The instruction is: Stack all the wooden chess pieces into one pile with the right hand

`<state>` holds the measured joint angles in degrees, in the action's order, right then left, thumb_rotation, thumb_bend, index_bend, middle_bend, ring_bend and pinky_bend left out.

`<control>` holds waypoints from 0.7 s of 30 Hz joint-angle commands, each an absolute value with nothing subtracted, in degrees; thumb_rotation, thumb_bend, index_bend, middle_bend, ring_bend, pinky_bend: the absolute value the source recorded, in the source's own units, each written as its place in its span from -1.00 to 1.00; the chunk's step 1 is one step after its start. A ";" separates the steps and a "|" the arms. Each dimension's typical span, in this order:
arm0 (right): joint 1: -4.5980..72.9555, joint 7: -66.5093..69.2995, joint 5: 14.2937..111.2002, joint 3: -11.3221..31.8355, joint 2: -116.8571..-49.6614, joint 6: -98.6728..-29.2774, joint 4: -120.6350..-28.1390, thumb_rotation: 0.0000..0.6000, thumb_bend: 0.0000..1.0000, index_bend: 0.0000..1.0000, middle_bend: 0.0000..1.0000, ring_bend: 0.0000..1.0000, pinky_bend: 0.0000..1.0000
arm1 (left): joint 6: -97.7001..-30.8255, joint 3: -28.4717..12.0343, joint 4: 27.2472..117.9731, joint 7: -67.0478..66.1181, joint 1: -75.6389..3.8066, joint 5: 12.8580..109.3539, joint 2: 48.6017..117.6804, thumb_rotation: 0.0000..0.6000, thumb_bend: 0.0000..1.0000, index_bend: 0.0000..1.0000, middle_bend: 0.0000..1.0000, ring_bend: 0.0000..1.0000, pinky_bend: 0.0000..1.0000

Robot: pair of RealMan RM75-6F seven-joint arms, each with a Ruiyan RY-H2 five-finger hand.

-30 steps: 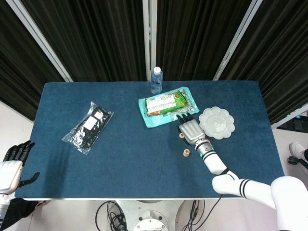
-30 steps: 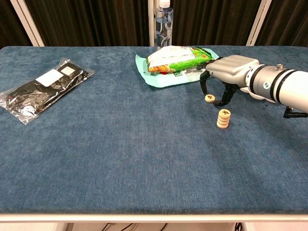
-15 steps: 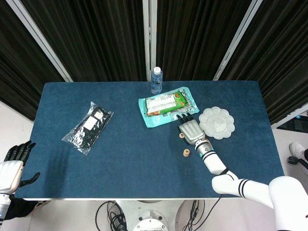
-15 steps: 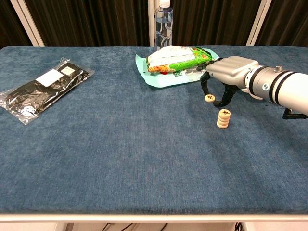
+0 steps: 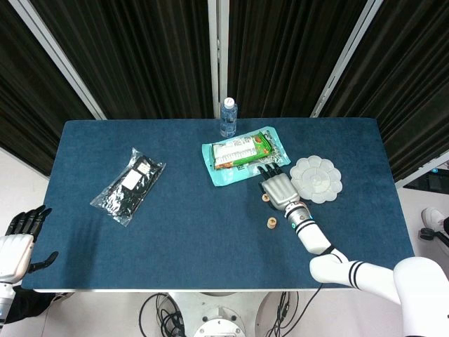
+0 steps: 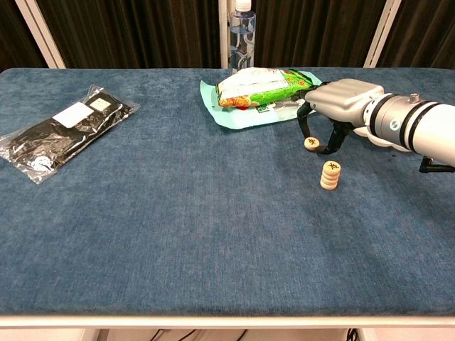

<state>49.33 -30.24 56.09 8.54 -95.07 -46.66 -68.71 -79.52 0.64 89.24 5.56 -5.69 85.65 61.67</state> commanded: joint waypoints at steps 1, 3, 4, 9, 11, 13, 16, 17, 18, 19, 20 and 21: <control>48.83 -29.15 57.05 8.99 -93.20 -47.77 -70.95 1.00 -0.52 0.04 -0.88 -1.00 -1.00 | -79.43 0.64 89.23 5.56 -5.73 85.60 61.67 1.00 -0.54 -0.91 -1.00 -1.00 -1.00; 48.31 -28.39 58.05 9.01 -91.25 -48.54 -73.19 1.00 -0.51 0.04 -0.88 -1.00 -1.00 | -79.37 0.64 89.24 5.53 -5.76 85.58 61.66 1.00 -0.54 -0.91 -1.00 -1.00 -1.00; 48.06 -28.16 58.51 8.89 -90.35 -48.81 -74.18 1.00 -0.51 0.04 -0.88 -1.00 -1.00 | -79.35 0.64 89.26 5.51 -5.78 85.58 61.67 1.00 -0.54 -0.91 -1.00 -1.00 -1.00; 46.72 -27.76 60.63 7.50 -85.35 -49.58 -79.76 1.00 -0.51 0.05 -0.87 -1.00 -1.00 | -79.17 0.69 89.45 5.15 -5.86 85.58 61.69 1.00 -0.54 -0.91 -1.00 -1.00 -1.00; 46.27 -28.00 61.13 6.89 -83.76 -49.83 -81.84 1.00 -0.51 0.05 -0.87 -1.00 -1.00 | -79.16 0.73 89.60 4.92 -5.87 85.62 61.70 1.00 -0.54 -0.91 -1.00 -1.00 -1.00; 45.98 -28.24 61.34 6.31 -82.58 -49.74 -83.60 1.00 -0.51 0.05 -0.87 -1.00 -1.00 | -79.20 0.75 89.76 4.73 -5.85 85.64 61.67 1.00 -0.54 -0.91 -1.00 -1.00 -1.00; 45.70 -29.13 61.58 5.16 -81.02 -49.37 -86.09 1.00 -0.51 0.06 -0.87 -1.00 -1.00 | -79.35 0.76 89.94 4.54 -5.80 85.71 61.61 1.00 -0.54 -0.91 -1.00 -1.00 -1.00; 45.60 -29.45 61.73 4.74 -80.62 -49.32 -86.88 1.00 -0.51 0.06 -0.87 -1.00 -1.00 | -79.42 0.77 89.99 4.50 -5.78 85.76 61.59 1.00 -0.54 -0.91 -1.00 -1.00 -1.00; 45.51 -29.64 61.85 4.46 -80.42 -49.35 -87.41 1.00 -0.50 0.06 -0.87 -1.00 -1.00 | -79.47 0.78 90.02 4.48 -5.76 85.78 61.58 1.00 -0.54 -0.91 -1.00 -1.00 -1.00; 45.42 -29.83 61.92 4.22 -80.26 -49.43 -87.90 1.00 -0.50 0.06 -0.87 -1.00 -1.00 | -79.50 0.79 90.04 4.45 -5.75 85.81 61.57 1.00 -0.54 -0.91 -1.00 -1.00 -1.00; 45.31 -30.19 61.91 3.94 -80.16 -49.59 -88.41 1.00 -0.50 0.06 -0.86 -1.00 -1.00 | -79.52 0.81 90.08 4.43 -5.74 85.85 61.55 1.00 -0.54 -0.91 -1.00 -1.00 -1.00; 45.25 -30.49 61.87 3.76 -80.17 -49.72 -88.73 1.00 -0.50 0.06 -0.86 -1.00 -1.00 | -79.55 0.82 90.10 4.41 -5.74 85.89 61.54 1.00 -0.54 -0.91 -1.00 -1.00 -1.00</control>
